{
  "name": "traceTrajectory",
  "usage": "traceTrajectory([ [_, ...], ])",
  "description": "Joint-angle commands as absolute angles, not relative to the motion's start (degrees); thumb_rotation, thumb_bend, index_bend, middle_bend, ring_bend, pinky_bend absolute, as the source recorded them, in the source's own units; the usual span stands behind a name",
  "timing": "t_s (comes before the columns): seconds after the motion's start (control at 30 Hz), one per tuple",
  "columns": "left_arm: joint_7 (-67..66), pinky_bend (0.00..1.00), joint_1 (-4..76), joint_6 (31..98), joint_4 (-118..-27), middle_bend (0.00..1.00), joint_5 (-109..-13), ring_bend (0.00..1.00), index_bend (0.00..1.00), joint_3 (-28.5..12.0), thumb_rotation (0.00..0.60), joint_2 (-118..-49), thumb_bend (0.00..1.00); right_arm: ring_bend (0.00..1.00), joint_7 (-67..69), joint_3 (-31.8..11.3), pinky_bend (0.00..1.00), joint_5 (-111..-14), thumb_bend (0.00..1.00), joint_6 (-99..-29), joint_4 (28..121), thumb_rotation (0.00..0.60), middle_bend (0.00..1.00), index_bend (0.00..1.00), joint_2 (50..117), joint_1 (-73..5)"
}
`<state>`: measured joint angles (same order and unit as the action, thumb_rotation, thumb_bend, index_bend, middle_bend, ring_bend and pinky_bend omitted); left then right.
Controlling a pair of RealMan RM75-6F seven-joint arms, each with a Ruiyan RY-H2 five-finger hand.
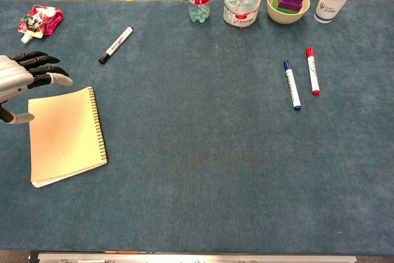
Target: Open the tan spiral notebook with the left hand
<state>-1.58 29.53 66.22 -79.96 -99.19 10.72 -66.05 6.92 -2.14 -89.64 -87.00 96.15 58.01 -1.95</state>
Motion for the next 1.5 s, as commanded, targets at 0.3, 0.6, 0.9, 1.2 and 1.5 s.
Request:
traceTrajectory([
  [0.3, 5.2, 0.00, 24.2, 75.2, -63.2, 0.14, -106.3, 0.00, 0.20, 14.3, 0.600, -72.8, 0.20, 0.15, 5.4, -1.9, 0.27, -89.7, 0.23, -86.4, 97.3, 0.600, 0.27, 0.24, 58.0, -2.3],
  [0.6, 7.9, 0.00, 21.3, 75.2, -55.3, 0.14, -104.8, 0.00, 0.21, 14.5, 0.600, -77.8, 0.20, 0.15, 4.8, -1.9, 0.27, -89.9, 0.23, -86.4, 98.0, 0.600, 0.27, 0.24, 57.8, -2.4],
  [0.9, 10.2, 0.00, 20.2, 76.2, -49.9, 0.14, -104.5, 0.00, 0.21, 14.4, 0.600, -80.3, 0.20, 0.15, 3.8, -1.9, 0.27, -90.0, 0.23, -86.0, 98.6, 0.600, 0.27, 0.24, 57.9, -2.7],
  [1.2, 15.6, 0.00, 18.4, 79.2, -44.5, 0.13, -104.1, 0.00, 0.17, 14.0, 0.600, -83.2, 0.21, 0.15, 2.4, -1.9, 0.27, -90.2, 0.23, -85.7, 99.7, 0.600, 0.27, 0.24, 58.0, -3.0],
  [1.5, 18.2, 0.00, 17.1, 80.8, -40.1, 0.13, -104.2, 0.00, 0.16, 14.2, 0.600, -85.8, 0.21, 0.15, 1.9, -1.8, 0.27, -90.3, 0.23, -85.8, 100.3, 0.600, 0.27, 0.24, 57.7, -3.0],
])
